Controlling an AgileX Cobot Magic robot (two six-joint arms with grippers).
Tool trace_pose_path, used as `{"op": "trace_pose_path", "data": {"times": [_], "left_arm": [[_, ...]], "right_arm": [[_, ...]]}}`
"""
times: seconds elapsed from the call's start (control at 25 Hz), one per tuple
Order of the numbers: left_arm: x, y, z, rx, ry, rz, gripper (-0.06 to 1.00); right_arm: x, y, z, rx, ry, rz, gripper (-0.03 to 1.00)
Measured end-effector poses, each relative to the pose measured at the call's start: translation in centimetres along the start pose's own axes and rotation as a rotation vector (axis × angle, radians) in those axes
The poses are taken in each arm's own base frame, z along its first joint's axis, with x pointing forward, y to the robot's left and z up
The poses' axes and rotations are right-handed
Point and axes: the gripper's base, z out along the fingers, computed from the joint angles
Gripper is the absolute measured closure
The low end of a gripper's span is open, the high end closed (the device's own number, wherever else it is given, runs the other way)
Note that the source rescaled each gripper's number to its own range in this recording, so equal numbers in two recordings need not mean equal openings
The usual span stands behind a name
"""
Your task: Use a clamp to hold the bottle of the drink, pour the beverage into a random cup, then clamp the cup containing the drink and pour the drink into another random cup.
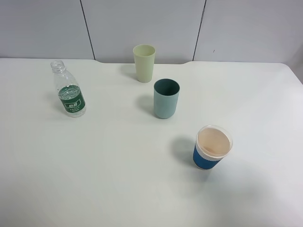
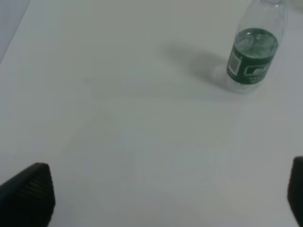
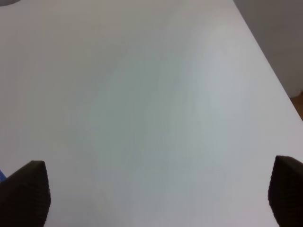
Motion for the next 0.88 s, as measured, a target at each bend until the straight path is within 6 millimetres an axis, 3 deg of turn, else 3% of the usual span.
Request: {"op": "trace_pose_path", "data": {"times": [0.88], "left_arm": [[0.00,0.00,0.00,0.000,0.000,0.000,-0.06]], "right_arm": [[0.01,0.02,-0.02,0.036,0.000,0.019,-0.02]]}}
